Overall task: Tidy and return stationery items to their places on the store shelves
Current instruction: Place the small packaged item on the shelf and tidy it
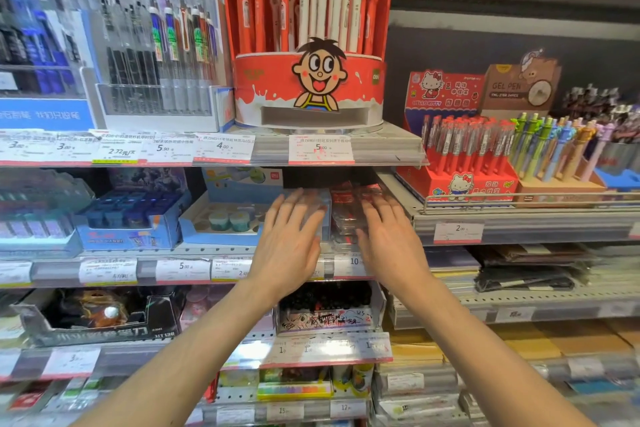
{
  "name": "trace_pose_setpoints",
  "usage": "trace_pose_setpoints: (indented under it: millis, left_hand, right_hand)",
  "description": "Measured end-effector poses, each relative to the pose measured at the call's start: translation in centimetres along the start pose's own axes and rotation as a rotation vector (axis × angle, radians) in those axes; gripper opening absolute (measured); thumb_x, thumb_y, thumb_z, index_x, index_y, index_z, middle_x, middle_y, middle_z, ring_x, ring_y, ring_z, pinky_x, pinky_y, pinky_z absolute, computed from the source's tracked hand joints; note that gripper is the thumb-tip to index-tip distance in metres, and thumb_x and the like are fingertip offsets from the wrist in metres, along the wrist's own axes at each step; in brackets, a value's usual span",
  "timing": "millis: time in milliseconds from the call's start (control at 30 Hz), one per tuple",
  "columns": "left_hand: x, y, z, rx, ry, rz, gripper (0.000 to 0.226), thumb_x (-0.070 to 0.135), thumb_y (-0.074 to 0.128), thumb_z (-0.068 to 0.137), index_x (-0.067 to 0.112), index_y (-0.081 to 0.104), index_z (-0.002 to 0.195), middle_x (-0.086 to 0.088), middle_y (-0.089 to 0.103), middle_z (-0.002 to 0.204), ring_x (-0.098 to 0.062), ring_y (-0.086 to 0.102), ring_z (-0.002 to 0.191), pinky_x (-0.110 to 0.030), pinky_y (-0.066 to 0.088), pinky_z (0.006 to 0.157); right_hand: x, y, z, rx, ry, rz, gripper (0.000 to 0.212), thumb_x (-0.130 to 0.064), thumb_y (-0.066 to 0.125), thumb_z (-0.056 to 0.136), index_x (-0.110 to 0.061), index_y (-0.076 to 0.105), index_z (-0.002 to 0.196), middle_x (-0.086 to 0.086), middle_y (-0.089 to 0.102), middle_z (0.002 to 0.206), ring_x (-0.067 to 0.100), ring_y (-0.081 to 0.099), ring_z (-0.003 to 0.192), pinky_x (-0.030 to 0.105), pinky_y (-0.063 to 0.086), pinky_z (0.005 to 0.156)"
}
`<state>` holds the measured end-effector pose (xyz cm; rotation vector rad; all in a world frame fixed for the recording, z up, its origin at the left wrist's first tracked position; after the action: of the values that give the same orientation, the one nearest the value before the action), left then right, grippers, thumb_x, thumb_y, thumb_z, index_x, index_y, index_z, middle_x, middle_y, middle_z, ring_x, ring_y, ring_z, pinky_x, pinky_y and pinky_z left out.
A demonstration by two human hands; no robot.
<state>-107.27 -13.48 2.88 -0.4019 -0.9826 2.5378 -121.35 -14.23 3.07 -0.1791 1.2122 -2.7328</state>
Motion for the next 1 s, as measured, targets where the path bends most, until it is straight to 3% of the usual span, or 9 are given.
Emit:
trace_pose_setpoints:
  millis: [67,133,267,433,567,700,867,1000]
  left_hand:
    - [1.4,0.1,0.6,-0.010,0.055,0.015,0.041,0.028,0.055,0.090,0.016,0.055,0.130,-0.008,0.057,0.130,-0.032,0.047,0.124,-0.049,0.025,0.116]
    - [2.3,0.6,1.5,-0.034,0.078,0.030,0.042,0.035,0.055,0.091,0.018,0.058,0.130,-0.005,0.060,0.132,-0.030,0.049,0.126,-0.050,0.025,0.116]
    - [3.2,1.2,3.4,-0.073,0.092,0.038,0.038,0.045,0.059,0.090,0.021,0.068,0.117,0.001,0.067,0.126,-0.026,0.048,0.133,-0.050,0.015,0.118]
    - [3.2,1.4,3.8,-0.062,0.103,0.013,0.020,0.036,0.063,0.090,0.024,0.074,0.102,0.008,0.075,0.105,-0.024,0.055,0.125,-0.048,0.012,0.118]
    - [3.0,1.5,4.0,-0.062,0.101,0.006,0.017,0.033,0.063,0.090,0.025,0.074,0.100,0.008,0.075,0.102,-0.023,0.055,0.125,-0.047,0.014,0.117]
    - [3.0,1.6,3.8,-0.082,0.078,-0.032,0.021,0.032,0.057,0.094,0.025,0.072,0.108,0.008,0.072,0.115,-0.023,0.049,0.131,-0.047,0.016,0.118]
    - [2.7,1.9,3.3,-0.113,0.020,-0.093,0.034,0.035,0.052,0.095,0.021,0.065,0.123,0.003,0.061,0.135,-0.025,0.040,0.138,-0.051,0.029,0.112]
    - [1.8,1.2,2.9,-0.100,-0.084,-0.148,0.043,0.039,0.049,0.095,0.022,0.054,0.134,-0.003,0.047,0.147,-0.028,0.040,0.136,-0.047,0.039,0.106]
  right_hand:
    - [0.2,-0.5,-0.3,-0.025,-0.072,-0.127,0.038,-0.016,0.060,0.089,0.000,0.062,0.123,0.019,0.063,0.128,0.039,0.046,0.131,0.049,0.023,0.121]
    - [0.8,-0.7,-0.3,-0.064,-0.116,-0.225,0.029,-0.017,0.060,0.087,-0.006,0.068,0.113,0.015,0.070,0.116,0.037,0.049,0.132,0.053,0.008,0.123]
    - [1.7,-1.1,0.5,-0.094,-0.197,-0.260,0.022,-0.018,0.067,0.084,-0.016,0.074,0.105,0.006,0.077,0.098,0.031,0.056,0.128,0.057,0.000,0.120]
    - [2.2,-0.7,1.0,-0.095,-0.217,-0.190,0.017,-0.026,0.061,0.091,-0.022,0.073,0.104,-0.003,0.077,0.096,0.023,0.064,0.116,0.054,0.003,0.120]
    - [2.3,-0.5,1.1,-0.069,-0.209,-0.179,0.016,-0.027,0.062,0.091,-0.023,0.074,0.101,-0.004,0.077,0.092,0.020,0.069,0.098,0.050,0.003,0.122]
    - [2.2,-0.9,0.9,-0.036,-0.204,-0.168,0.019,-0.029,0.058,0.093,-0.022,0.074,0.102,-0.003,0.077,0.093,0.021,0.070,0.093,0.050,0.007,0.122]
    - [2.0,-1.4,0.6,-0.043,-0.195,-0.145,0.034,-0.038,0.049,0.095,-0.019,0.072,0.112,0.000,0.076,0.101,0.023,0.067,0.102,0.051,0.014,0.121]
    - [2.3,-1.9,0.4,-0.006,-0.191,-0.074,0.050,-0.049,0.040,0.096,-0.015,0.065,0.123,0.005,0.072,0.114,0.026,0.061,0.113,0.050,0.023,0.119]
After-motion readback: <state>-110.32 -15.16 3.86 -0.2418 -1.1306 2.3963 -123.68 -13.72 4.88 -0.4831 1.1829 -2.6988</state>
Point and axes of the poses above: each hand's wrist, its own z-axis towards the middle knuckle, its own y-axis out of the palm, x = y × z, the point moved 10 cm from there along z, towards the middle knuckle
